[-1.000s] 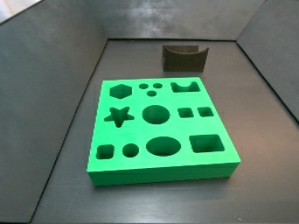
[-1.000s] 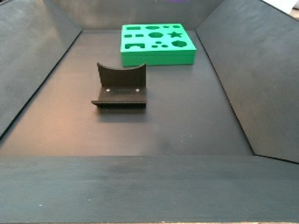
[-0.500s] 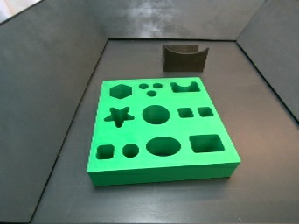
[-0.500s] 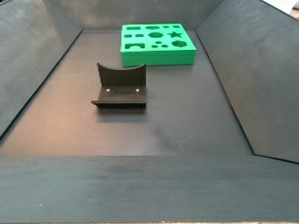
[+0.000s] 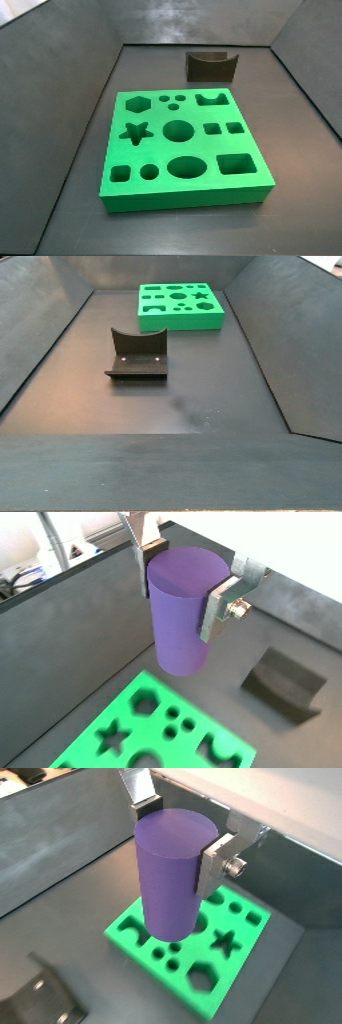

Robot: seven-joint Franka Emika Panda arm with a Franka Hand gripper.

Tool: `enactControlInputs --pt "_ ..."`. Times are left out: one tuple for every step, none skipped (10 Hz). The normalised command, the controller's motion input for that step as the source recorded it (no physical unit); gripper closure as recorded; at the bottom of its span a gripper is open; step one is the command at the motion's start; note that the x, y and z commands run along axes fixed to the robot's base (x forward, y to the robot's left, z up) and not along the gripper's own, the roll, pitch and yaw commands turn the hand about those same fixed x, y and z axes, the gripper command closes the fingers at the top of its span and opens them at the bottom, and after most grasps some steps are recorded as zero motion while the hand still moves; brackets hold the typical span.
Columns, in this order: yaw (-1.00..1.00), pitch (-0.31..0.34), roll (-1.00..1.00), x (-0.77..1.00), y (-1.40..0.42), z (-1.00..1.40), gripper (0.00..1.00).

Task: Pick up the round object. Move up. Move to above the board. Insert the round object.
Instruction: Move to above the board, then insert the round object.

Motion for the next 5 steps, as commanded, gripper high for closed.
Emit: enactControlInputs --pt "0.01 0.141 0.08 0.17 -0.71 0.04 1.00" --pt "0.01 0.140 0.09 0.16 -0.51 0.03 1.00" --pt "0.01 0.130 0.07 0.12 -0.26 0.02 1.00" --pt "0.00 0.000 0.00 0.00 0.00 -0.03 1.00" --pt "0.00 0.000 0.00 0.00 0.00 -0.02 1.00"
